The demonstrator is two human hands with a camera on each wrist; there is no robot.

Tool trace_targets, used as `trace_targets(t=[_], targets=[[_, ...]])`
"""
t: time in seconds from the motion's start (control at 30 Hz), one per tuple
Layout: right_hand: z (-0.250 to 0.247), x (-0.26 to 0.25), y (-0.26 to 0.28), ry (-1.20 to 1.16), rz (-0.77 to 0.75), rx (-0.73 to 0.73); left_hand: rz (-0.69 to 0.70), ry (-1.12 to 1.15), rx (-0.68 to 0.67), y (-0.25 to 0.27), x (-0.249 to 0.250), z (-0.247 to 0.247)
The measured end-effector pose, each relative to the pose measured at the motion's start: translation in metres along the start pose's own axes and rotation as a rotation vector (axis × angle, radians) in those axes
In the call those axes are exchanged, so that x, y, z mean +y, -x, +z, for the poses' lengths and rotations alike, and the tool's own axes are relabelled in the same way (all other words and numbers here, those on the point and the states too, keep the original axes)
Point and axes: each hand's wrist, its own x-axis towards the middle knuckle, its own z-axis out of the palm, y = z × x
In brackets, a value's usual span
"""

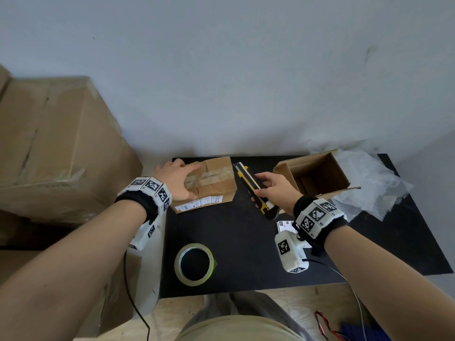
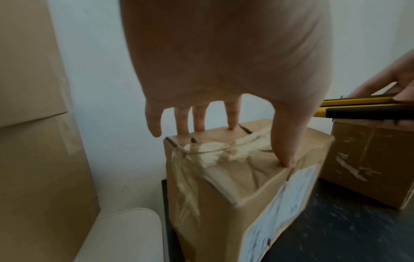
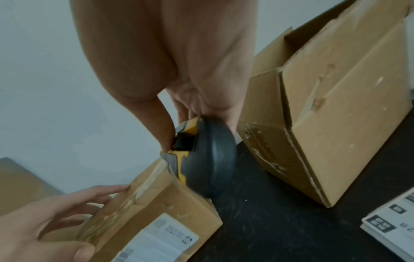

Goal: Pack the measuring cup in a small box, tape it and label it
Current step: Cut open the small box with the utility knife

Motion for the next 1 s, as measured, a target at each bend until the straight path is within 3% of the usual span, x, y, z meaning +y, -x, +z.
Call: trace_targets(t=[0.1,0.27,0.37,0.5,0.6,0.67,0.77,1.0], targets=[[0.004,-0.002,-0.001,0.008,-0.018,-0.013,-0.061,-0.049,0.002,0.004,0.004,0.003],[0.005,-0.004,-0.002,-0.003,-0.039,0.01,-0.136,0.094,-0.051,0.015,0.014,0.016],[0.004,-0.002,-0.003,-0.014,-0.041,0.02,-0.067,0.111,-0.035,0.024,0.023,0.019],[0.002,0.001,-0.003,-0.005,-0.041,0.022,-0.016,0.04,0.088,0.024,0.027,0.014],[0.002,0.005,-0.003,-0.018,-0.023,0.029,0.164,-0.215,0.122,0.018,0.03,0.007],[0.002,0.008,-0.001,-0.029,-0.014,0.026,0.338,-0.437,0.095,0.013,0.034,0.001],[0.002,0.011,0.001,-0.043,-0.003,0.025,0.489,-0.648,0.025,0.007,0.04,-0.005],[-0.001,0.018,0.003,-0.039,0.002,0.028,0.502,-0.699,-0.087,-0.001,0.045,-0.016]])
